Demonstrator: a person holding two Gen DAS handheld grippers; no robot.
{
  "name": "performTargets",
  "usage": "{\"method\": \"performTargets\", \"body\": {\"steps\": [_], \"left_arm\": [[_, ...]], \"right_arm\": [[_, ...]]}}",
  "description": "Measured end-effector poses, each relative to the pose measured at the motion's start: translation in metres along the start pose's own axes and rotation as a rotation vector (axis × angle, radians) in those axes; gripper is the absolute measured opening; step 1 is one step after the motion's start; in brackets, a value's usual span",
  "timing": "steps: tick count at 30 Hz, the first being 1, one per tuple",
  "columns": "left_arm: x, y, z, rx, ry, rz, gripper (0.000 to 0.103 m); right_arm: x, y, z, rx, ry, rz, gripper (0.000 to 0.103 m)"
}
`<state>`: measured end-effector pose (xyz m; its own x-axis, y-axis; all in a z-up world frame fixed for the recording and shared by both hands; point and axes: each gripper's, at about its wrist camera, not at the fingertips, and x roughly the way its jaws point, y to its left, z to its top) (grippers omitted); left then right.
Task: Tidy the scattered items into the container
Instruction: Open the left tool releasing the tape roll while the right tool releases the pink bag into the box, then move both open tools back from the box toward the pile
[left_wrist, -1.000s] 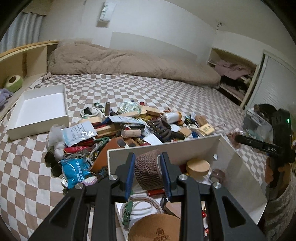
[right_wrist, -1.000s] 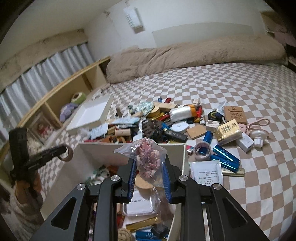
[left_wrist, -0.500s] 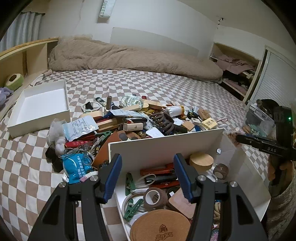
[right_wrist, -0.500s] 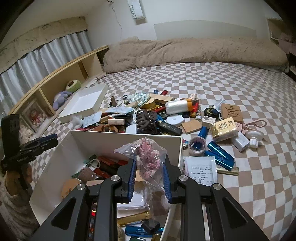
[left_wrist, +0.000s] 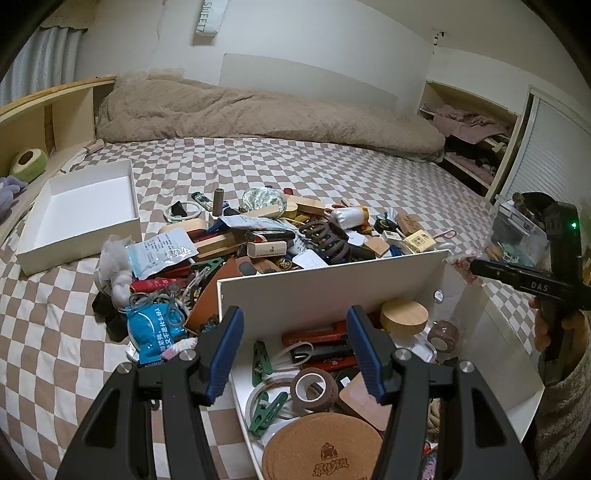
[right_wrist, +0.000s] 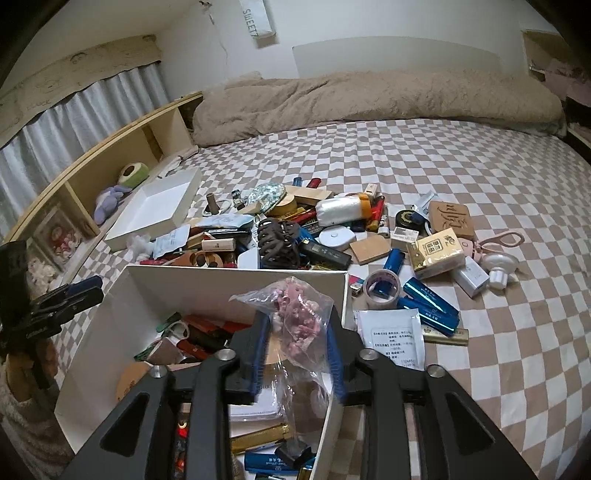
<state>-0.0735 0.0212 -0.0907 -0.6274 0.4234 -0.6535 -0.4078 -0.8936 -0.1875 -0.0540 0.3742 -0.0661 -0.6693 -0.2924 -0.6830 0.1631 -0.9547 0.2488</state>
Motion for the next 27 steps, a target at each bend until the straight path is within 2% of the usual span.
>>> {"method": "performTargets", "body": {"steps": [1, 2, 7, 21, 24, 27], "left_arm": [[0.000, 0.000, 0.000, 0.000, 0.000, 0.000, 0.058], [0.000, 0.000, 0.000, -0.001, 0.000, 0.000, 0.058], [0.000, 0.001, 0.000, -0.008, 0.000, 0.001, 0.058], [-0.002, 0.000, 0.000, -0.013, 0.004, 0.000, 0.058], [-0.004, 0.000, 0.001, -0.017, -0.002, 0.003, 0.065], [-0.007, -0.001, 0.002, -0.015, -0.004, 0.004, 0.066]], "right_arm": [[-0.002, 0.001, 0.000, -0.002, -0.013, 0.000, 0.089], [-0.006, 0.002, 0.000, -0.005, -0.036, 0.000, 0.094], [-0.021, 0.003, 0.006, 0.004, -0.091, 0.040, 0.094], [-0.020, 0.006, 0.005, -0.002, -0.071, 0.062, 0.094], [-0.023, 0.011, 0.004, -0.020, -0.072, 0.064, 0.094], [-0.026, 0.016, 0.004, -0.036, -0.069, 0.066, 0.094]]}}
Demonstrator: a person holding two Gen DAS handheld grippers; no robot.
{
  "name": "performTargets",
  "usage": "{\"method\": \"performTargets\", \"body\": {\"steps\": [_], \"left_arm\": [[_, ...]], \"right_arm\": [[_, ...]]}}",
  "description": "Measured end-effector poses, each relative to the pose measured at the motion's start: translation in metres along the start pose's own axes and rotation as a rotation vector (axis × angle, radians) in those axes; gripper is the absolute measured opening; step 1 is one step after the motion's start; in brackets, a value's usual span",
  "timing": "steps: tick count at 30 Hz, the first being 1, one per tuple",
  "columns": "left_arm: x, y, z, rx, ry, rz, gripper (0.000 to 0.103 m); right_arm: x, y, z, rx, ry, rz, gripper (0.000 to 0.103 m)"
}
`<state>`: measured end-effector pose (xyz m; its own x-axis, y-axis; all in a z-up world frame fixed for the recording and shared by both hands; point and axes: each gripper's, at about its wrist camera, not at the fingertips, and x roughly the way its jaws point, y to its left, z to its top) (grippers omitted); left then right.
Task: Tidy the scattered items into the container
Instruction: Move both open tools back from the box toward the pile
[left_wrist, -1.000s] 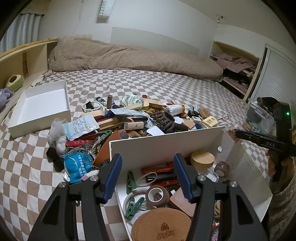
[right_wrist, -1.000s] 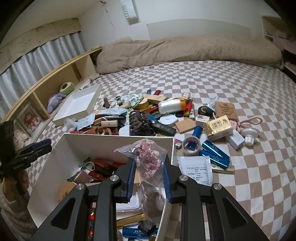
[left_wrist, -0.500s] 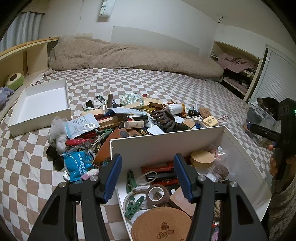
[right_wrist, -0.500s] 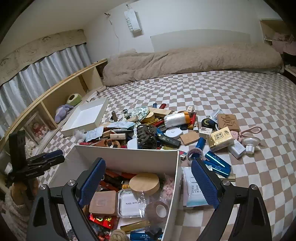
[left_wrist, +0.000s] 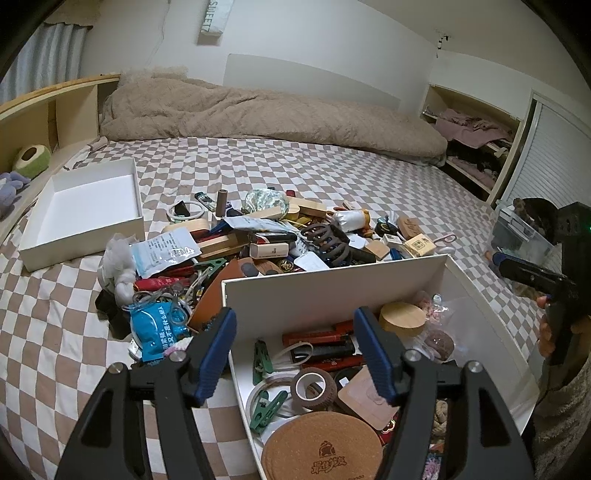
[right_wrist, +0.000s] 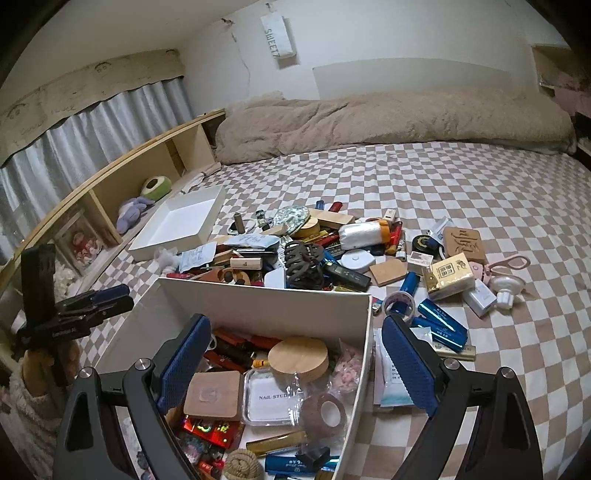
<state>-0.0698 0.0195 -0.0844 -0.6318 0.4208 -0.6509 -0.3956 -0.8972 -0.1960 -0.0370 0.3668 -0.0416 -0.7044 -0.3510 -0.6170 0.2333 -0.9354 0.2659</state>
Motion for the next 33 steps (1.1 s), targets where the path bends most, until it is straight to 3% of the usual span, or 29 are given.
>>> {"method": "performTargets", "body": {"steps": [4, 6, 21, 23, 27, 28, 33], "left_arm": [[-0.005, -0.003, 0.002, 0.009, -0.008, 0.001, 0.071], [-0.007, -0.005, 0.003, 0.013, -0.014, 0.000, 0.074], [-0.018, -0.022, 0.005, 0.051, -0.027, -0.021, 0.080], [-0.019, -0.024, 0.005, 0.054, -0.029, -0.019, 0.084], [-0.023, -0.022, 0.007, 0.034, -0.045, -0.023, 0.103], [-0.024, -0.021, 0.008, 0.032, -0.050, -0.018, 0.103], [-0.029, -0.017, 0.011, 0.014, -0.066, 0.001, 0.103]], "right_arm": [[-0.005, 0.009, 0.000, -0.014, 0.012, 0.030, 0.094], [-0.007, 0.017, 0.000, -0.056, 0.008, -0.001, 0.094], [-0.001, 0.046, -0.010, -0.156, 0.060, 0.039, 0.094], [-0.001, 0.048, -0.011, -0.163, 0.062, 0.038, 0.094], [-0.002, 0.050, -0.011, -0.165, 0.043, 0.020, 0.095], [-0.003, 0.050, -0.011, -0.164, 0.026, 0.009, 0.103], [-0.009, 0.045, -0.007, -0.141, -0.012, 0.000, 0.103]]}}
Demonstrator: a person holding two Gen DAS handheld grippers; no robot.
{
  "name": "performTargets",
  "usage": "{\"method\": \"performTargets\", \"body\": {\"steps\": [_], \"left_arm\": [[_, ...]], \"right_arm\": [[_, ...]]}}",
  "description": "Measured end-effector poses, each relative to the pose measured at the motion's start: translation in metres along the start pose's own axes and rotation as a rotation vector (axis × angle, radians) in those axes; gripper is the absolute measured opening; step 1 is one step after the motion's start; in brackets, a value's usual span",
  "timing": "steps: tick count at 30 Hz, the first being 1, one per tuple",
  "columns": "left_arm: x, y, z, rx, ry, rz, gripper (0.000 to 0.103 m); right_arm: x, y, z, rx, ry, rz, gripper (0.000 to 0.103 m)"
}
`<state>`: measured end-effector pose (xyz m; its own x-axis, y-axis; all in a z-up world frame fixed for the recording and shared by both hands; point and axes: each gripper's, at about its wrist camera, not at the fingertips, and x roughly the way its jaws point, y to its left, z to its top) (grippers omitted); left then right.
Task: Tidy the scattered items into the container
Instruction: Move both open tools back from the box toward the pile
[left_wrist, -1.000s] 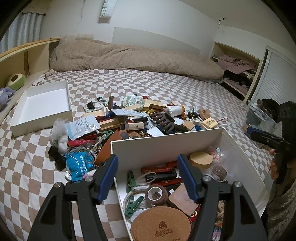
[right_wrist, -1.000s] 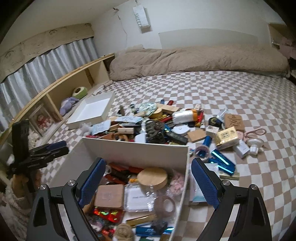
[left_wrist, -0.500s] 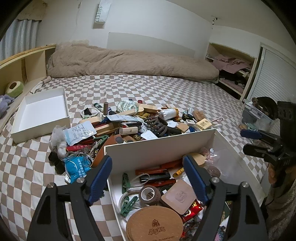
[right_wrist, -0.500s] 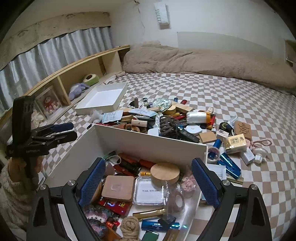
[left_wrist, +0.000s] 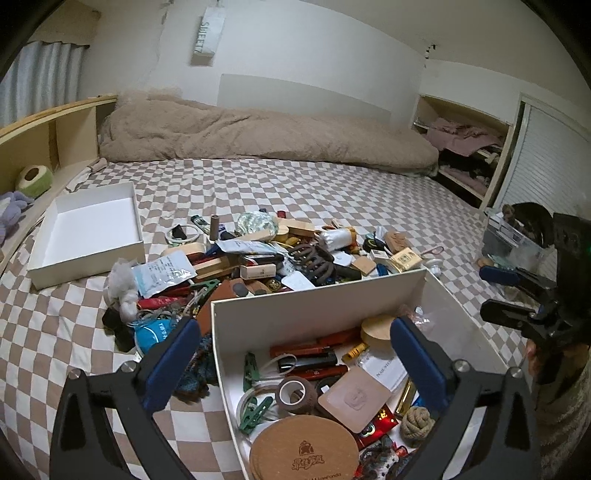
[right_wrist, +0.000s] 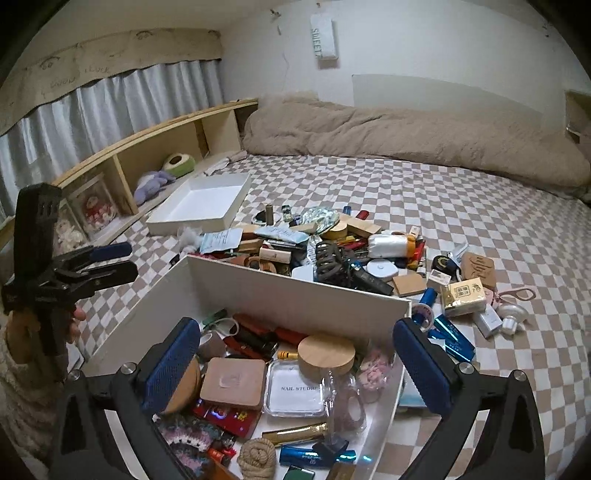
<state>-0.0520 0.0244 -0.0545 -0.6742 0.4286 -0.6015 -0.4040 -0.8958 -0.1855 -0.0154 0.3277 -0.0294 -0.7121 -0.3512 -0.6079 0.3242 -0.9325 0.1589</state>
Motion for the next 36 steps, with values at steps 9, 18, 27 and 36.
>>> {"method": "performTargets", "body": {"steps": [9, 18, 27, 36], "left_arm": [[-0.011, 0.007, 0.004, 0.001, -0.064, 0.055, 0.103], [-0.019, 0.031, 0.009, -0.050, -0.110, 0.123, 0.103], [-0.025, 0.071, 0.008, -0.122, -0.132, 0.218, 0.103], [-0.029, 0.104, 0.005, -0.202, -0.140, 0.277, 0.103]], "right_arm": [[-0.011, -0.015, 0.006, 0.052, -0.061, -0.035, 0.103], [-0.023, -0.045, 0.009, 0.095, -0.103, -0.137, 0.103], [-0.033, -0.078, 0.010, 0.191, -0.139, -0.198, 0.103], [-0.028, -0.100, 0.004, 0.239, -0.125, -0.261, 0.103]]}}
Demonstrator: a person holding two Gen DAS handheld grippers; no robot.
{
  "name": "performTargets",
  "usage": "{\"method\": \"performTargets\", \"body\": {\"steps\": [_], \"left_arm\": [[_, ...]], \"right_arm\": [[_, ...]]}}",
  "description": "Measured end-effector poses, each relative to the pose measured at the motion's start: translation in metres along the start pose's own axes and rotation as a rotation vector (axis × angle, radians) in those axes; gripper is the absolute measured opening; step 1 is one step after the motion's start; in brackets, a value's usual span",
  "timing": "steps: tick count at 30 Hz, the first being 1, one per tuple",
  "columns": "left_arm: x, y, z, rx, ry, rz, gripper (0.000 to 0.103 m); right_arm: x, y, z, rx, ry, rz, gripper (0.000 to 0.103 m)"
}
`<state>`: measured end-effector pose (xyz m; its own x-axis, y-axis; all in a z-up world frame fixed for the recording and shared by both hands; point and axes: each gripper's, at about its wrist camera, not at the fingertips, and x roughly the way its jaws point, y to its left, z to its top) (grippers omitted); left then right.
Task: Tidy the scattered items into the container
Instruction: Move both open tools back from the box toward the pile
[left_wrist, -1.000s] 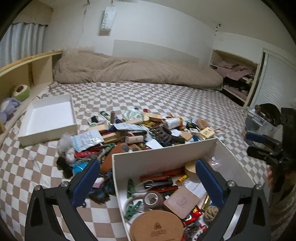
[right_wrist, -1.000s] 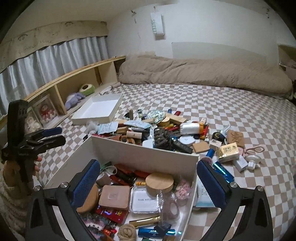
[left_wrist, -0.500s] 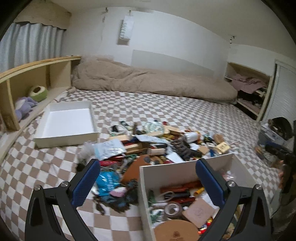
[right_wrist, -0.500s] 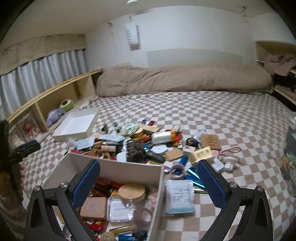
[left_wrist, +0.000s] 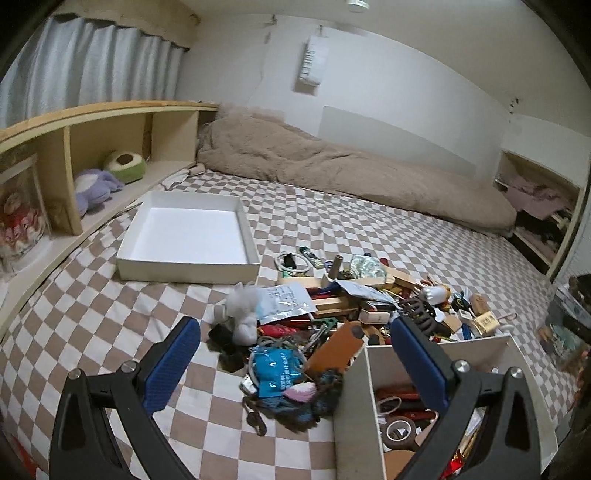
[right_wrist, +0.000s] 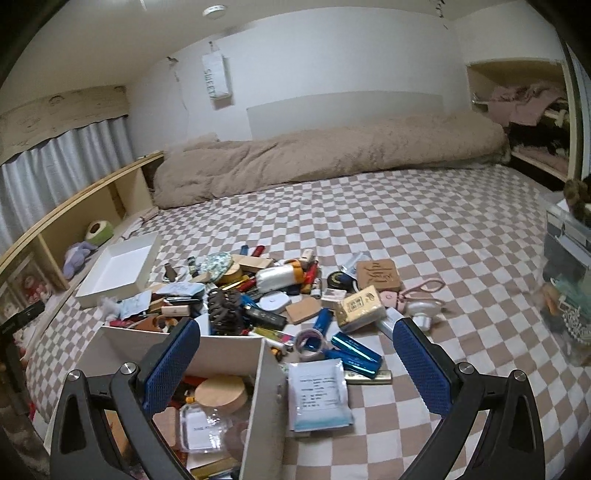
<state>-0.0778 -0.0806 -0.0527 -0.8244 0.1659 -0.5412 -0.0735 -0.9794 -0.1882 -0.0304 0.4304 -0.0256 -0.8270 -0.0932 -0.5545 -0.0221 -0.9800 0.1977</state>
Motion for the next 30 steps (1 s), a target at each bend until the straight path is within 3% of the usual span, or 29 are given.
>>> {"method": "performTargets", "body": {"steps": [13, 22, 26, 30], "left_arm": [[0.027, 0.013, -0.013, -0.020, 0.069, 0.044, 0.103], [0.060, 0.025, -0.030, -0.055, 0.159, 0.066, 0.103], [0.073, 0.024, -0.038, -0.028, 0.193, 0.093, 0.103], [0.087, 0.022, -0.047, 0.035, 0.230, 0.169, 0.103]], "right_arm": [[0.023, -0.035, -0.009, 0.078, 0.055, -0.081, 0.103], [0.042, -0.047, -0.020, 0.099, 0.104, -0.110, 0.103], [0.050, -0.053, -0.025, 0.108, 0.127, -0.129, 0.103], [0.058, -0.057, -0.030, 0.115, 0.150, -0.138, 0.103]]}}
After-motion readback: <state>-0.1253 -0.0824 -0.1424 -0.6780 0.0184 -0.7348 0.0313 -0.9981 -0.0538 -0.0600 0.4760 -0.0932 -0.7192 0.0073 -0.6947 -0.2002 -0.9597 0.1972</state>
